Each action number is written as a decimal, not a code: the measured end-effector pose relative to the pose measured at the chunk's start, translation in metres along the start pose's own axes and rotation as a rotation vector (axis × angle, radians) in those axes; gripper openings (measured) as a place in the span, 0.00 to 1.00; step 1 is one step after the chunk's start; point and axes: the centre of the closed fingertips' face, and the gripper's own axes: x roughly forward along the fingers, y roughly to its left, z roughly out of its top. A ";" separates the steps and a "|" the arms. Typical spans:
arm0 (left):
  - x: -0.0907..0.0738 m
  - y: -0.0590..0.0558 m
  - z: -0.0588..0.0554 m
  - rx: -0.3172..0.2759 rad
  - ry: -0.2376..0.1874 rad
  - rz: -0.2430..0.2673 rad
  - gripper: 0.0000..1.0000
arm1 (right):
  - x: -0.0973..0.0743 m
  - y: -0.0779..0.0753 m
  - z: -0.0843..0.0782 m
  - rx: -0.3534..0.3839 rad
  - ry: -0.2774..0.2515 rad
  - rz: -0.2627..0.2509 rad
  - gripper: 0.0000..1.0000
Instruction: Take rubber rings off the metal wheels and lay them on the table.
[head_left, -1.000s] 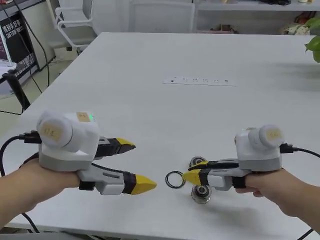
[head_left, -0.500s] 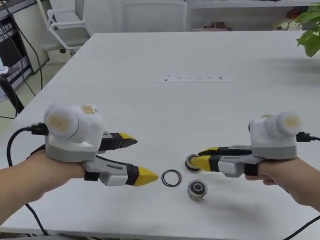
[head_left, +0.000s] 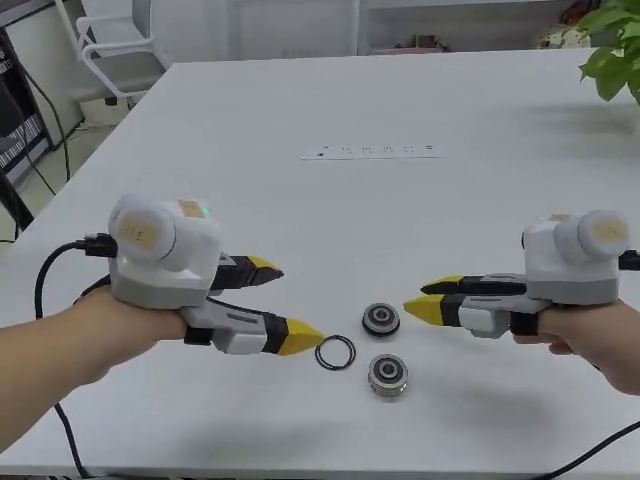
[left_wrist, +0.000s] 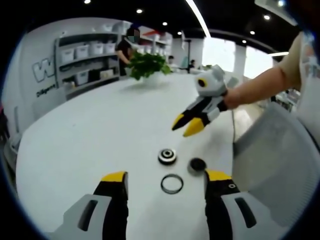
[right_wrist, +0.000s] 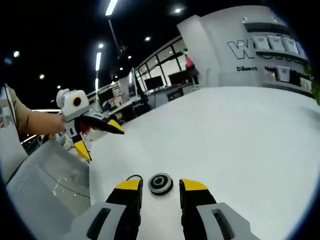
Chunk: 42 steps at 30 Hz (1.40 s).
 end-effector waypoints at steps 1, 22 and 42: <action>0.002 0.001 0.000 0.001 0.000 -0.001 0.62 | 0.000 -0.002 -0.001 -0.006 0.001 -0.005 0.29; 0.051 0.001 -0.003 -0.003 0.020 -0.053 0.51 | 0.017 0.002 -0.029 -0.098 0.076 0.021 0.28; 0.087 -0.001 -0.010 -0.023 0.042 -0.087 0.38 | 0.035 0.001 -0.038 -0.120 0.100 0.066 0.26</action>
